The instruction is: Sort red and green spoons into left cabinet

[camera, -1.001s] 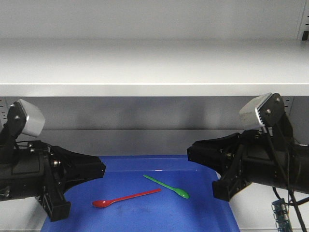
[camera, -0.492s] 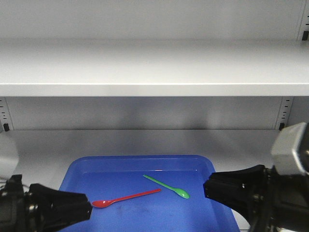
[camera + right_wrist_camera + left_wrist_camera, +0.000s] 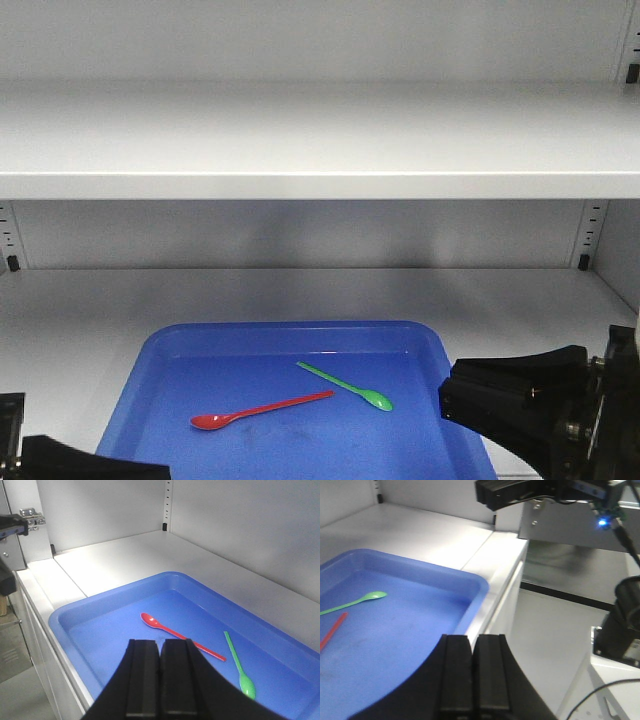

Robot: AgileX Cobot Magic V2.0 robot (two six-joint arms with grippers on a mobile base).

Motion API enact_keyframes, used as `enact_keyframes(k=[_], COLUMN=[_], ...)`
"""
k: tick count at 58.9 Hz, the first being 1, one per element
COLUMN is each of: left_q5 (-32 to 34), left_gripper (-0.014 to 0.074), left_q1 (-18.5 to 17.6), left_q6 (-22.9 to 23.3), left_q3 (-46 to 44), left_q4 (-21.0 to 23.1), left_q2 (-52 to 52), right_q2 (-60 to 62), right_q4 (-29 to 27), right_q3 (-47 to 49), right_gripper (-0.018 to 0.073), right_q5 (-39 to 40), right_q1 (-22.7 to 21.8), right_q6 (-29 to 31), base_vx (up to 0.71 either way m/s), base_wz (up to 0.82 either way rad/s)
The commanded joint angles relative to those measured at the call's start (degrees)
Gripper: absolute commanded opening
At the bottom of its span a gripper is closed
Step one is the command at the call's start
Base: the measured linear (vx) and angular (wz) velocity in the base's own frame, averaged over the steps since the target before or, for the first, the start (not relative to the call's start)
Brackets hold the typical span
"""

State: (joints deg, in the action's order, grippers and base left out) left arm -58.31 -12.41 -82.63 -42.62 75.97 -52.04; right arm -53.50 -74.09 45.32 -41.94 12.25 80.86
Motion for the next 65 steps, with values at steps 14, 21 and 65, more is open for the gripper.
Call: enact_keyframes(k=[14,21,65], left_q5=[-1.96,-0.93,31.43], left_gripper=[0.0000,0.0000,0.0000], left_q1=[-0.26,-0.26,-0.26], left_q6=[0.40,-0.05,56.91], left_q3=[-1.59,-1.59,-10.57], left_q4=[4.05,4.12,-41.40], left_q2=[0.70,0.70,7.54], right_q2=[0.72,0.72,0.72], right_q4=[-2.95,-2.95,-2.95], right_q3=[1.63,1.63,1.63], right_gripper=[-0.0006,-0.0006,-0.0006], right_q5=[0.40,0.40,0.33], right_q1=[-0.14,-0.14,-0.14], right_q6=[0.29,0.29,0.29], base_vx=[0.00,0.00,0.00], base_wz=[0.00,0.00,0.00])
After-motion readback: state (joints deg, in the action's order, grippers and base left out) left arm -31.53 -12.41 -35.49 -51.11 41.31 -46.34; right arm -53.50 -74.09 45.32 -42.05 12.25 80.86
